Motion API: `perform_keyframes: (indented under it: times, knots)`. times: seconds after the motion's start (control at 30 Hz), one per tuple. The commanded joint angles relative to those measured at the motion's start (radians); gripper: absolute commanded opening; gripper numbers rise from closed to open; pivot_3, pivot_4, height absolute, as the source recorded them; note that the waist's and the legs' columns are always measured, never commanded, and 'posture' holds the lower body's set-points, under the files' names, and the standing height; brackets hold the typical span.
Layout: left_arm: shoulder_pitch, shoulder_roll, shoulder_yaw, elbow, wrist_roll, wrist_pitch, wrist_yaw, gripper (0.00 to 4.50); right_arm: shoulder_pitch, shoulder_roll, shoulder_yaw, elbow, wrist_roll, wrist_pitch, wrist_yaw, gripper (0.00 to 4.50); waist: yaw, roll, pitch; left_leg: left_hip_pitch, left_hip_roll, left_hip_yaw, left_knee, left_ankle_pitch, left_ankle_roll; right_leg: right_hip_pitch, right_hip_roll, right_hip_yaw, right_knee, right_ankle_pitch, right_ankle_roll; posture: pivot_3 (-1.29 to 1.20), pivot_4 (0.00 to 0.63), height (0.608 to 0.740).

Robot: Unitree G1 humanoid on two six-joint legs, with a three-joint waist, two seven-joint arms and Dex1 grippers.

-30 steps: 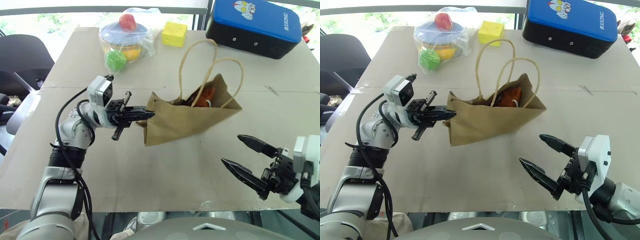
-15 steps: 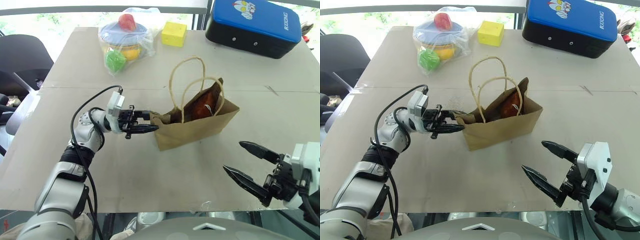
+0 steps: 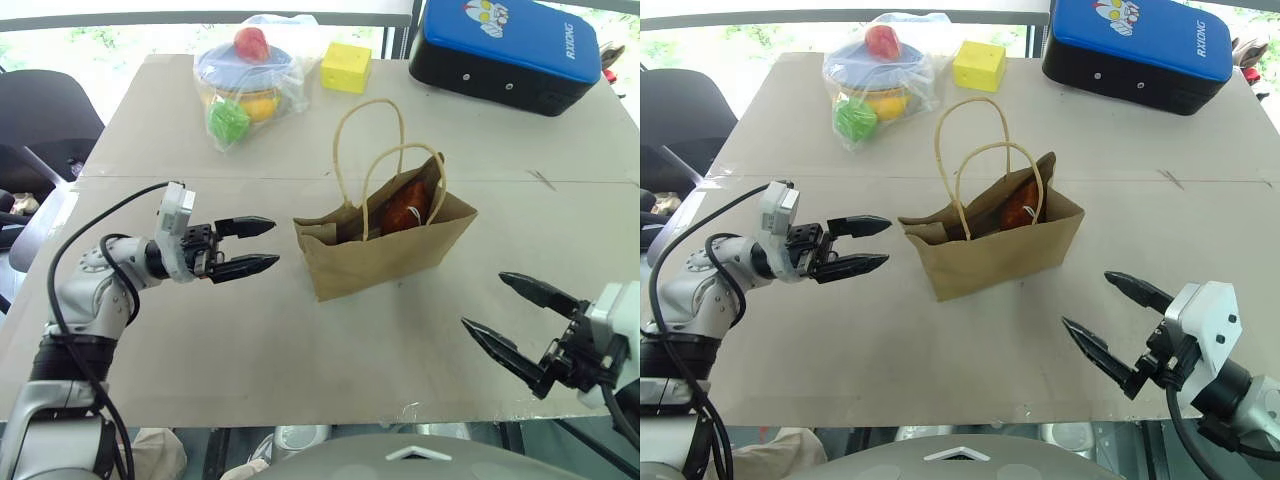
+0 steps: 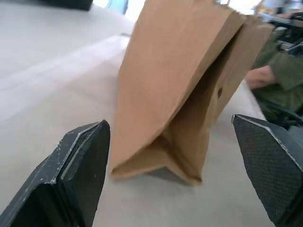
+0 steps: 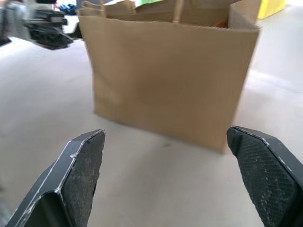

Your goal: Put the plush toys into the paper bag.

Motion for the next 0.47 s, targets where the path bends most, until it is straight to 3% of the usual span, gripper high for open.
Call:
perform_keyframes:
  times: [0.03, 0.27, 0.47]
  knots:
    - [0.067, 0.039, 0.072, -0.072, 0.069, -0.021, 0.038, 4.48, 0.042, 0.037, -0.102, 0.027, -0.037, 0.047, 0.062, 4.29, 0.002, 0.001, 0.001, 0.0, 0.0, 0.0, 0.0, 0.0, 0.0, 0.0, 0.0, -0.001, 0.0, 0.0, 0.0, 0.0, 0.15, 0.74]
    - [0.157, 0.055, 0.136, -0.066, 0.133, -0.036, 0.016, 4.48, 0.324, 0.234, -0.254, 0.053, -0.211, -0.01, 0.343, 4.29, 0.013, 0.006, 0.002, 0.0, 0.0, -0.001, -0.006, 0.0, -0.001, -0.001, 0.0, -0.002, -0.002, -0.001, 0.001, 0.0, 0.15, 0.74]
    - [0.237, 0.078, 0.185, -0.119, 0.115, 0.014, -0.028, 4.48, 0.316, 0.322, -0.309, 0.117, -0.244, -0.049, 0.445, 4.29, -0.006, 0.007, 0.002, 0.002, 0.0, 0.0, -0.011, -0.001, -0.004, -0.002, -0.003, -0.003, -0.005, -0.003, 0.004, 0.0, 0.15, 0.74]
